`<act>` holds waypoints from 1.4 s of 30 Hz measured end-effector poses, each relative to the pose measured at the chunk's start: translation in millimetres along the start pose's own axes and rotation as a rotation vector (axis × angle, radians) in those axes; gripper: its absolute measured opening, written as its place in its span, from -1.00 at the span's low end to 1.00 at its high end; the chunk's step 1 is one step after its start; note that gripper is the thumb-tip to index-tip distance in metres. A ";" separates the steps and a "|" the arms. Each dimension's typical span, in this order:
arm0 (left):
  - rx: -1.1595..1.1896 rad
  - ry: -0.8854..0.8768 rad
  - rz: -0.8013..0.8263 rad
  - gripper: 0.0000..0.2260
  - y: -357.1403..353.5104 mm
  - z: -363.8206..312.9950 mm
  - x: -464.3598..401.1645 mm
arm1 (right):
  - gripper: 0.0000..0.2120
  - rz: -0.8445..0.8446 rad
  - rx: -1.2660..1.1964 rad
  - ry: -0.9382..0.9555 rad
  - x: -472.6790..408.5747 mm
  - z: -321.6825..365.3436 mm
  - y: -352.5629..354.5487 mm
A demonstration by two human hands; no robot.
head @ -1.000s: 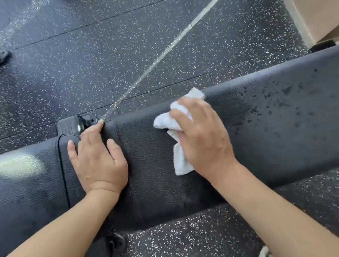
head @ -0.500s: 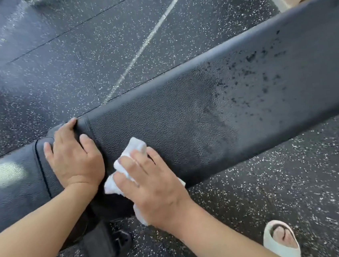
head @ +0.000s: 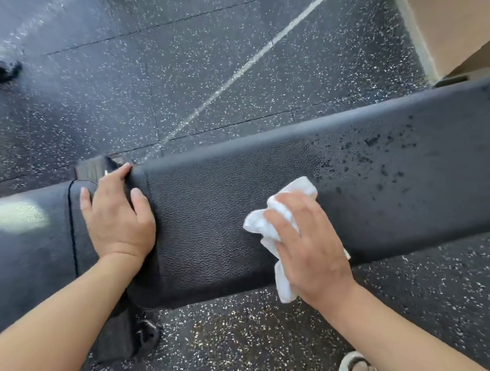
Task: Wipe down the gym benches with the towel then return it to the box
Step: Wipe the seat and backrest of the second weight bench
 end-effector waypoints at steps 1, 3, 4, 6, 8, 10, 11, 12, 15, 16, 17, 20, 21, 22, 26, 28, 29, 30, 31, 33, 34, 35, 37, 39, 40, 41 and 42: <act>0.001 0.003 0.008 -0.55 -0.2 0.5 -0.5 | -0.73 0.021 -0.013 0.030 -11.9 12.5 -10.3; 0.000 0.004 0.028 -0.55 -0.2 1.1 -2.4 | -0.71 0.043 -0.054 0.068 -41.9 39.6 -34.8; 0.001 0.002 0.040 -0.55 -0.1 1.6 -3.1 | -0.71 0.049 -0.071 0.072 -58.9 52.0 -48.2; 0.000 -0.001 0.052 -0.55 1.1 3.2 -4.8 | -0.71 0.056 -0.096 0.073 -94.6 73.5 -76.9; -0.002 -0.005 0.071 -0.54 1.4 5.7 -6.3 | -0.72 0.060 -0.099 0.052 -127.6 92.3 -103.5; -0.007 0.000 0.089 -0.53 0.4 3.5 -4.5 | -0.72 0.068 -0.079 0.021 -151.3 107.1 -122.9; -0.013 0.003 0.101 -0.53 -0.2 3.1 -3.9 | -0.71 0.089 -0.059 0.015 -160.1 115.0 -132.3; -0.020 0.008 0.116 -0.52 -0.3 3.3 -3.6 | -0.70 0.127 -0.038 0.013 -167.3 123.2 -140.6; -0.029 0.014 0.149 -0.48 0.7 5.0 -5.3 | -0.69 0.235 -0.022 0.020 -183.0 138.6 -157.8; -0.034 0.008 0.157 -0.47 0.6 4.8 -6.1 | -0.69 0.256 -0.023 0.025 -185.7 138.2 -160.2; -0.039 0.003 0.163 -0.47 0.8 5.0 -7.2 | -0.69 0.275 -0.025 0.028 -186.9 136.9 -161.8; -0.040 0.014 0.185 -0.49 -1.5 5.7 -6.9 | -0.66 0.318 -0.031 0.050 -187.1 133.7 -163.9; -0.039 0.017 0.190 -0.50 -1.1 4.8 -5.8 | -0.66 0.325 -0.054 0.060 -186.8 133.2 -162.9; -0.039 0.014 0.185 -0.52 -0.9 4.1 -6.7 | -0.66 0.322 -0.079 0.079 -187.7 132.5 -161.8; -0.059 0.008 0.196 -0.52 -1.3 4.9 -7.0 | -0.70 0.320 -0.128 0.192 -187.5 100.8 -145.6; -0.061 0.014 0.202 -0.48 0.9 1.5 -9.6 | -0.86 0.241 -0.155 0.269 -187.9 61.2 -115.8; -0.064 0.020 0.208 -0.47 1.8 0.4 -10.7 | -0.88 0.185 -0.165 0.322 -188.7 35.8 -98.6; -0.068 0.026 0.215 -0.46 2.2 -0.5 -11.7 | -0.81 0.134 -0.161 0.362 -188.5 7.9 -79.7; -0.068 0.032 0.219 -0.45 2.3 -1.5 -12.3 | -0.76 0.113 -0.143 0.388 -186.8 -21.1 -61.3; -0.069 0.040 0.230 -0.45 1.9 -2.3 -12.6 | -0.71 0.173 -0.090 0.348 -180.7 -71.0 -34.8; -0.071 0.047 0.236 -0.45 1.4 -1.8 -12.5 | -0.69 0.234 -0.082 0.261 -178.5 -85.7 -28.3; -0.074 0.053 0.239 -0.44 0.8 -1.4 -12.5 | -0.69 0.290 -0.091 0.153 -177.0 -92.5 -27.0; -0.079 0.052 0.241 -0.44 -0.7 -0.3 -11.7 | -0.71 0.350 -0.087 0.041 -179.5 -79.0 -38.7; -0.082 0.049 0.241 -0.45 -1.6 0.9 -10.6 | -0.77 0.395 -0.085 0.069 -188.4 -37.6 -66.4; -0.086 0.047 0.240 -0.45 -2.2 1.6 -10.5 | -0.79 0.423 -0.102 0.093 -191.2 -12.4 -84.1; -0.091 0.044 0.240 -0.46 -3.2 2.5 -10.0 | -0.82 0.449 -0.117 0.108 -194.3 14.3 -101.3; -0.096 0.042 0.243 -0.47 -4.0 3.6 -8.8 | -0.86 0.468 -0.141 0.109 -196.4 40.7 -117.7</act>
Point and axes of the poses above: each hand's wrist, its own x-axis away from the middle knuckle, its own y-axis out of the back of the hand, z = x × y, the point moved 3 cm from there along -x, towards the middle knuckle, and after that the axes turned 14 degrees about -z, right-handed, at the moved point
